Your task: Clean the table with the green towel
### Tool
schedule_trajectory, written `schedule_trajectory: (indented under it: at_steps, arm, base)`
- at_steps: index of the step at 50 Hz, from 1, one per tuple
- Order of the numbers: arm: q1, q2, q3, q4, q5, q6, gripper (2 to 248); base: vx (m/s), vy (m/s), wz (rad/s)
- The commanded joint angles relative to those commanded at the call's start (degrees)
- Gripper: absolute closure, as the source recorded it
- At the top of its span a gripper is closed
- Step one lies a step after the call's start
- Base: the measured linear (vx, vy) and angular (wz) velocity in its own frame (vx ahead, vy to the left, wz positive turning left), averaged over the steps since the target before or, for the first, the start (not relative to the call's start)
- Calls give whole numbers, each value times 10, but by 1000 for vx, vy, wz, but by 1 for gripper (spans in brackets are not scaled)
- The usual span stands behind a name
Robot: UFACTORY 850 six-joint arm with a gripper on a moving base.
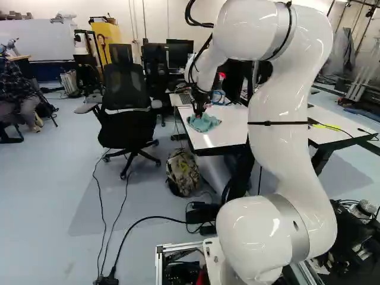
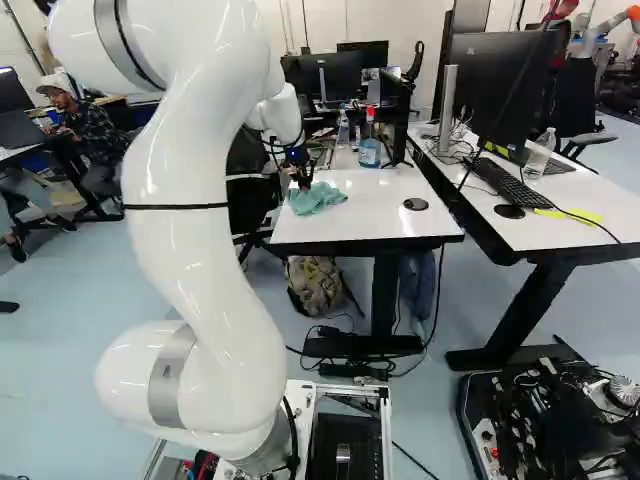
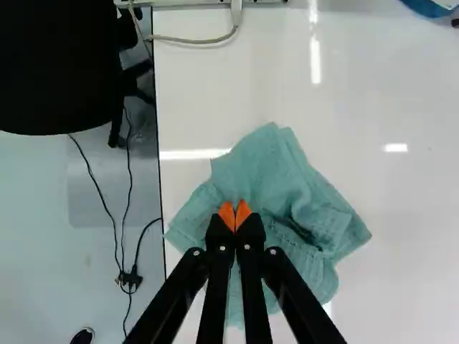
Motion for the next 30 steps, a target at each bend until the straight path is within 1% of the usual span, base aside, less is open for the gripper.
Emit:
schedule_trajectory:
  at_steps: [11,30]
  arm:
    - [-12,20,27,0,0,0,229]
    - [-46,38,51,0,0,0,229]
  base:
    - [0,0,0]
    - [0,0,0]
